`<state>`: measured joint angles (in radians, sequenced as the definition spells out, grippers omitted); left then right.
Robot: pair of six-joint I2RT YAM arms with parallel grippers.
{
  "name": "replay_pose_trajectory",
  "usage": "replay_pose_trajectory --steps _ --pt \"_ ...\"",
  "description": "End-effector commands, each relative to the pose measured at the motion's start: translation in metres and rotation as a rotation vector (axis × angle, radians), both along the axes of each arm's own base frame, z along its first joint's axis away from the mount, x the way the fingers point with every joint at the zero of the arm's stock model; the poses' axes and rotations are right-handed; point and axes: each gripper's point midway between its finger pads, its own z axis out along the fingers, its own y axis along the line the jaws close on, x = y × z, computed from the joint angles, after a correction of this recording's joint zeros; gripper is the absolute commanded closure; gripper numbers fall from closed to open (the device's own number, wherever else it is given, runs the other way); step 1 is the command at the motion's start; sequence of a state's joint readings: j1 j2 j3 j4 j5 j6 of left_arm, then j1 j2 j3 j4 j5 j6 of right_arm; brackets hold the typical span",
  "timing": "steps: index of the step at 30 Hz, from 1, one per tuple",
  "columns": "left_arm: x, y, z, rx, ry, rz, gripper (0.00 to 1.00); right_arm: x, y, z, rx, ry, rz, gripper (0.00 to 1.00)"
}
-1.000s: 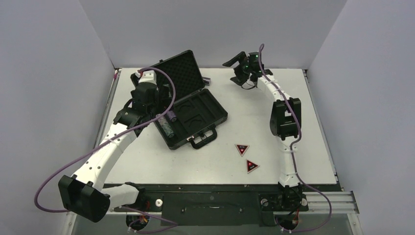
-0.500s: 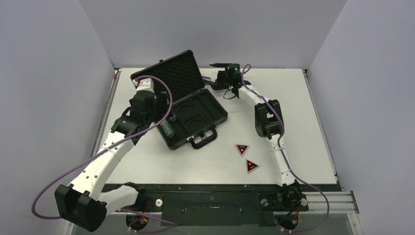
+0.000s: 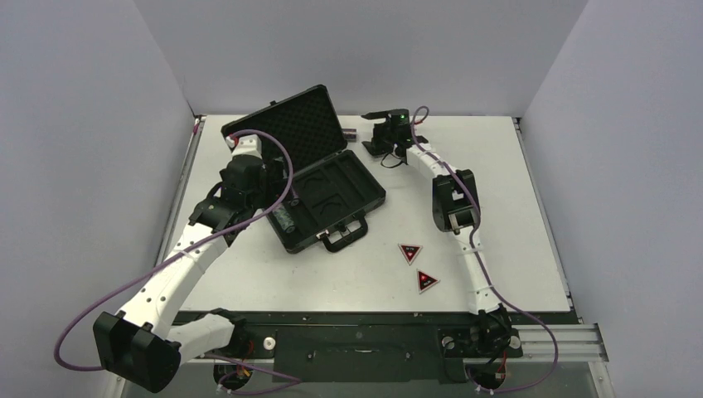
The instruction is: Pack up texas hold em set
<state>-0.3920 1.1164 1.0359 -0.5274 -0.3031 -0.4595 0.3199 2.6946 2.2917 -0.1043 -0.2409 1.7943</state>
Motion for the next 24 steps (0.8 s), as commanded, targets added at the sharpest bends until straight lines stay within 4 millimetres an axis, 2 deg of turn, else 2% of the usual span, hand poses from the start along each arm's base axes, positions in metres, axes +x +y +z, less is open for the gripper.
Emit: replay_pose_trajectory --steps 1,4,7,11,14,17,20,23,24 --pt "0.005 -0.001 0.011 0.005 -0.032 -0.010 0.04 -0.012 -0.035 0.010 -0.304 -0.119 0.152 0.15" --pt "0.003 -0.001 0.008 0.009 -0.030 -0.015 0.04 -0.023 -0.048 0.016 -0.435 -0.184 0.278 0.15" --pt "0.003 -0.003 0.007 0.010 -0.022 -0.034 0.04 -0.024 -0.058 0.022 -0.617 -0.336 0.437 0.15" --pt "0.002 -0.006 0.006 0.026 -0.009 -0.065 0.04 -0.015 -0.069 0.025 -0.772 -0.505 0.552 0.14" --pt "0.000 -0.006 0.006 0.034 -0.005 -0.078 0.04 0.003 -0.075 0.034 -0.734 -0.564 0.531 0.16" --pt "-0.002 -0.006 0.006 0.045 -0.002 -0.093 0.04 0.018 -0.080 0.054 -0.785 -0.597 0.459 0.15" --pt "0.000 -0.005 0.007 0.060 -0.007 -0.101 0.04 0.017 -0.072 0.067 -0.775 -0.559 0.394 0.16" --pt "0.005 -0.006 0.007 0.086 -0.022 -0.123 0.04 0.006 -0.076 0.066 -0.733 -0.421 0.290 0.18" --pt "0.008 -0.008 0.010 0.093 -0.037 -0.136 0.04 0.001 -0.072 0.067 -0.695 -0.391 0.266 0.18"
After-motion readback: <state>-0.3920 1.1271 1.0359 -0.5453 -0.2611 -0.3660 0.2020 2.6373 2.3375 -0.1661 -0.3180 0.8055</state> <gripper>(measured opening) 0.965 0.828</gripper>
